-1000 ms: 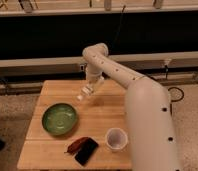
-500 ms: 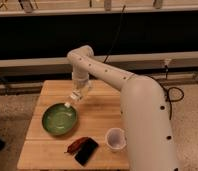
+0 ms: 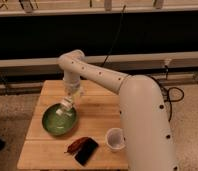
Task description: Place the bottle in the ceramic bowl
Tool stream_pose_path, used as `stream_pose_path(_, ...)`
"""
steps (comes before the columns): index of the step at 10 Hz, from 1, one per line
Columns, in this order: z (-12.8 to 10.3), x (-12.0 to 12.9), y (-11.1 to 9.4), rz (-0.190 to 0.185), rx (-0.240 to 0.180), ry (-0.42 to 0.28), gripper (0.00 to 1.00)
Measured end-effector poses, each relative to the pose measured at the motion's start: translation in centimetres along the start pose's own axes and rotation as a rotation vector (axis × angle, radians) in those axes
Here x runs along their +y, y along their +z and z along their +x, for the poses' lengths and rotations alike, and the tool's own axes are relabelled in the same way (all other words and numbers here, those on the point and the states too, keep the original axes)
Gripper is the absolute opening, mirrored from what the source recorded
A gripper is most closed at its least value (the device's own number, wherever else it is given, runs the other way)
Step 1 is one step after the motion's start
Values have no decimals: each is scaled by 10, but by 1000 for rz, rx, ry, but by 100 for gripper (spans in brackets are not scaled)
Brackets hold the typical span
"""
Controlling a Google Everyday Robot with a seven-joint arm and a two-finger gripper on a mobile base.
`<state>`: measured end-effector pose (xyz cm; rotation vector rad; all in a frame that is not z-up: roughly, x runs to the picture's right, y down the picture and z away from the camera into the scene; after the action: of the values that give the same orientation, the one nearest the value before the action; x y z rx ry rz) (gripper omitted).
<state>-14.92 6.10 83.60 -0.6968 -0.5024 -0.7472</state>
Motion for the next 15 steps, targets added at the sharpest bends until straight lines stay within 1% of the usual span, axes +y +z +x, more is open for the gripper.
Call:
stream_pose_path(2, -12, -3, 6, -11, -21, -33, 36)
stream_pose_path(3, -19, -4, 11, -18, -34, -53, 50)
stream_pose_path(5, -27, -3, 16, -25, -53, -77, 69)
stream_pose_path(6, -31, -4, 18, -26, -61, -89, 76)
stream_pose_path(7, -36, -5, 20, -27, -73, -103, 80)
stream_pose_path(11, -42, -5, 20, -22, -112, -137, 80)
stream_pose_path(13, -40, -5, 16, -7, -135, -141, 80)
stream_pose_path(15, -41, -5, 15, -13, -113, -145, 80)
